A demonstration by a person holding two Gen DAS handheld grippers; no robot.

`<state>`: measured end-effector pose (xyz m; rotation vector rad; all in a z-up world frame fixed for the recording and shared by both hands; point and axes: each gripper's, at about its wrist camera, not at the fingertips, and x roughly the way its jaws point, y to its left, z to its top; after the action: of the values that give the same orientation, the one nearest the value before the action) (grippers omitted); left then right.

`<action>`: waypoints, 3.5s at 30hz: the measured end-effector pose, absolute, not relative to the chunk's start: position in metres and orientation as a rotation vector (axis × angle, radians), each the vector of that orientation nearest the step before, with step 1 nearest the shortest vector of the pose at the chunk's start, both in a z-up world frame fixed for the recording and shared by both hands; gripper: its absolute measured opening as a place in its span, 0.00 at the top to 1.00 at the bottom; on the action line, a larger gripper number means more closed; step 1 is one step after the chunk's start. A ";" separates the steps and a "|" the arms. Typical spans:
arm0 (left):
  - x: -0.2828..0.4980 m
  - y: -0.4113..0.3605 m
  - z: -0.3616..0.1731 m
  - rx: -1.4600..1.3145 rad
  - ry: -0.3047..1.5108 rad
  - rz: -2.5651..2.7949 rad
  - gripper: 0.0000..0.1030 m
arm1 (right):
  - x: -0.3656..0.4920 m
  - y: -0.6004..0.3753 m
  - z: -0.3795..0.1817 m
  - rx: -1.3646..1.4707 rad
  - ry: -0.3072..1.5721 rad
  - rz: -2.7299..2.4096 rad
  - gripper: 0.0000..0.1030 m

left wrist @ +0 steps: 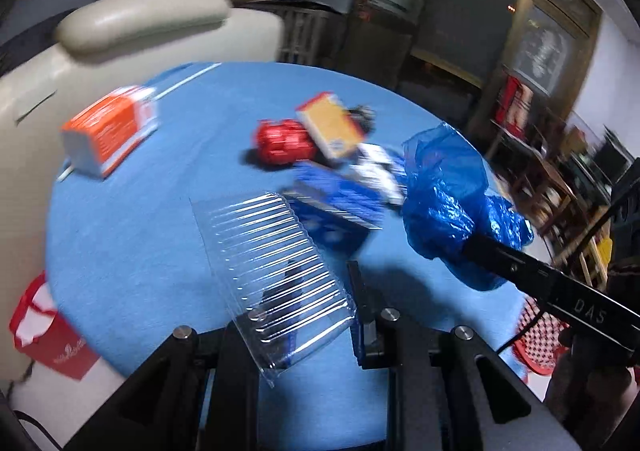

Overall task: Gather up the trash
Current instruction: 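Carry both items over the red basket and open both tools to drop them, then return the left tool to the table and grasp the blue-and-white carton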

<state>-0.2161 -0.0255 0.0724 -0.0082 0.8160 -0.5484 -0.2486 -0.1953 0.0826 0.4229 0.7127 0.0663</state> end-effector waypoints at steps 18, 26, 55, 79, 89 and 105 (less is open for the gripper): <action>-0.283 -0.225 0.094 0.232 0.797 -1.001 0.78 | -0.395 -0.387 0.039 0.621 0.706 -0.451 0.47; -0.317 -0.298 0.083 0.329 0.819 -1.135 0.78 | -0.417 -0.423 0.005 0.701 0.793 -0.545 0.34; -0.292 -0.307 0.077 0.330 0.868 -1.011 0.25 | -0.457 -0.460 0.021 0.731 0.736 -0.692 0.16; -0.139 -0.069 0.029 -0.107 0.972 -0.410 0.22 | -0.327 -0.305 0.050 0.459 0.918 -0.362 0.16; -0.138 -0.085 0.022 -0.041 0.987 -0.471 0.22 | -0.317 -0.288 0.047 0.420 0.954 -0.350 0.16; -0.120 -0.069 0.018 -0.005 0.928 -0.252 0.22 | -0.327 -0.300 0.044 0.473 0.935 -0.363 0.16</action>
<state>-0.1201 -0.0689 0.0183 -0.0045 0.9278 -0.2516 -0.3266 -0.3004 0.0439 0.4726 0.9351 -0.3628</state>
